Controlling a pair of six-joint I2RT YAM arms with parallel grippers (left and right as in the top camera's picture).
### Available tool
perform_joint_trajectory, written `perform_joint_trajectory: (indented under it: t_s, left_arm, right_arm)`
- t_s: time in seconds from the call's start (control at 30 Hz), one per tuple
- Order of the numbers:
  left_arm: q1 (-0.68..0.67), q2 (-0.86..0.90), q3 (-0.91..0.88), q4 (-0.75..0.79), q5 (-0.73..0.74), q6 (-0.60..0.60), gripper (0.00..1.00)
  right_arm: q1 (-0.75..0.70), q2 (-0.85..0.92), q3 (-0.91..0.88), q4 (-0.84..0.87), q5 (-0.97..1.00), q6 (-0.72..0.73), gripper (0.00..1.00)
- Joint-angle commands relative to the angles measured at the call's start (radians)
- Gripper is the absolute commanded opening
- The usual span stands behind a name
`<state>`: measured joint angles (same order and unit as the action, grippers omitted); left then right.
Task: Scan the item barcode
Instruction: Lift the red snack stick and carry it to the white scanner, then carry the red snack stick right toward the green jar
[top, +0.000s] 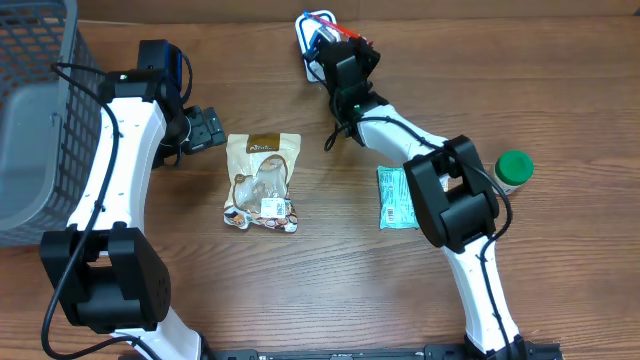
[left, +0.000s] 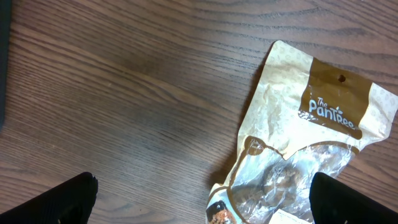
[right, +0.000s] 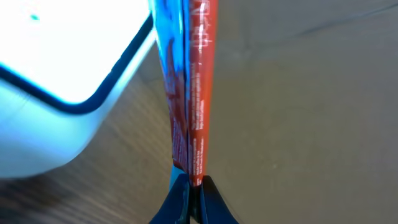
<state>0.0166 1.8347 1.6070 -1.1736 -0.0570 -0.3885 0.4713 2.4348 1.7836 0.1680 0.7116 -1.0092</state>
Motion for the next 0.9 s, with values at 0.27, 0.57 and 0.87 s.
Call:
perform_joint_trajectory:
  t_s: [0.27,0.57,0.87]
  left_arm:
    - [0.000,-0.006,0.016,0.003,-0.005,0.015,1.00]
    - [0.000,-0.006,0.016,0.003,-0.005,0.015,1.00]
    - [0.000,-0.006,0.016,0.003,-0.005,0.015,1.00]
  right_arm:
    - [-0.001,0.033,0.005,0.045,0.077,-0.044,0.04]
    - [0.000,0.033,0.005,0.044,0.093,-0.044,0.04]
    - [0.001,0.033,0.005,0.035,0.096,-0.041,0.04]
